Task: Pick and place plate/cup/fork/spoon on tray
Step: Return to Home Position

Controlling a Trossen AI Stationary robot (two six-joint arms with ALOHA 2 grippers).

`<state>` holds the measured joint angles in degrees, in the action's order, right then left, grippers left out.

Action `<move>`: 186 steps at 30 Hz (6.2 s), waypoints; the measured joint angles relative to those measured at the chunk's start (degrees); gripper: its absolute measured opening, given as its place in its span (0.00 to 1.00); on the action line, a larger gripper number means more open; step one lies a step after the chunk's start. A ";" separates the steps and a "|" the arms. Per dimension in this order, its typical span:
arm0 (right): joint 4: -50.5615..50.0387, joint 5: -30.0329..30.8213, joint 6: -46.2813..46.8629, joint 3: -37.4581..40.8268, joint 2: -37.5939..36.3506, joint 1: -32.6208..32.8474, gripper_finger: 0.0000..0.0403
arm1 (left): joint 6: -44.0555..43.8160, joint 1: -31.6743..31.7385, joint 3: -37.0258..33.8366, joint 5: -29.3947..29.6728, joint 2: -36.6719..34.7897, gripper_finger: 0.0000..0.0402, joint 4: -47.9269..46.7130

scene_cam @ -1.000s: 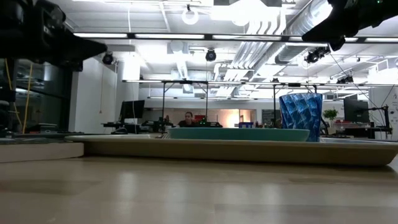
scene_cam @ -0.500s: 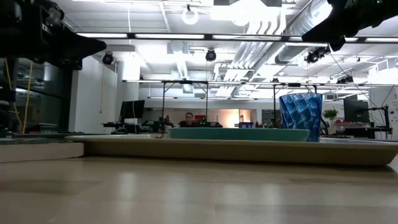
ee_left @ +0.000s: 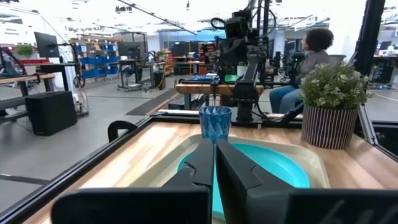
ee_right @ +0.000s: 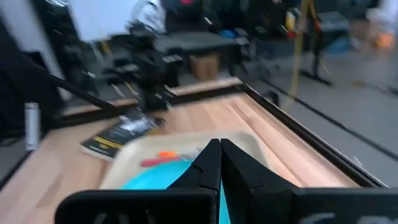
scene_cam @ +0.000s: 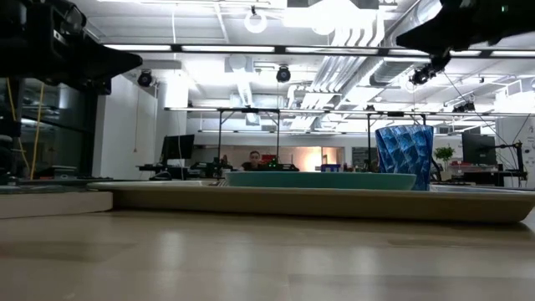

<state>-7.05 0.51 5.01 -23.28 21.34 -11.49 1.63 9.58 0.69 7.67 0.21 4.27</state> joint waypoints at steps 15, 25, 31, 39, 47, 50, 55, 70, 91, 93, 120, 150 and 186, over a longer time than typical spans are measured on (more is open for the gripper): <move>3.41 -0.57 -0.23 10.15 -20.13 0.00 0.00 | -6.99 0.00 -0.02 -0.18 0.15 0.00 -2.60; 18.35 -1.85 -0.05 22.62 -19.92 1.40 0.00 | -7.02 0.00 -0.02 0.30 0.59 0.00 -2.47; 13.51 -0.74 -2.02 22.73 -19.95 2.57 0.00 | -7.02 0.00 -0.02 0.32 0.59 0.00 -2.40; 8.15 2.52 -1.31 22.64 -18.00 2.89 0.00 | -7.02 0.00 -0.02 0.47 0.59 0.00 -2.42; 8.15 2.49 -0.15 22.64 -17.57 2.86 0.00 | -7.02 0.00 -0.02 0.47 0.59 0.00 -2.45; 8.13 2.49 0.05 22.64 -17.57 2.86 0.00 | -7.02 0.00 -0.02 0.47 0.59 0.00 -2.45; 8.13 2.49 0.08 22.64 -17.57 2.86 0.00 | -7.01 0.00 -0.02 0.45 0.59 0.01 -2.45; 8.08 2.49 0.08 22.64 -17.57 2.86 0.00 | -7.02 0.00 -0.02 0.37 0.59 0.01 -2.45; 8.06 2.49 0.08 22.64 -17.57 2.86 0.00 | -7.01 0.00 -0.02 0.36 0.59 0.01 -2.45; 8.06 2.49 0.08 22.64 -17.57 2.86 0.00 | -7.01 0.00 -0.02 0.36 0.59 0.01 -2.45; 8.04 2.49 0.08 22.64 -17.57 2.86 0.00 | -6.99 0.02 -0.02 0.41 0.57 0.01 -2.47; 8.05 2.49 0.08 22.64 -17.57 2.84 0.00 | -6.99 0.02 -0.02 0.41 0.57 0.01 -2.46; 8.04 2.52 0.08 22.64 -17.56 2.86 0.00 | -6.99 0.02 -0.02 0.41 0.59 0.01 -2.47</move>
<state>0.99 3.03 5.08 -0.64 3.78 -8.62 -5.37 9.61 0.67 8.08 0.80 1.80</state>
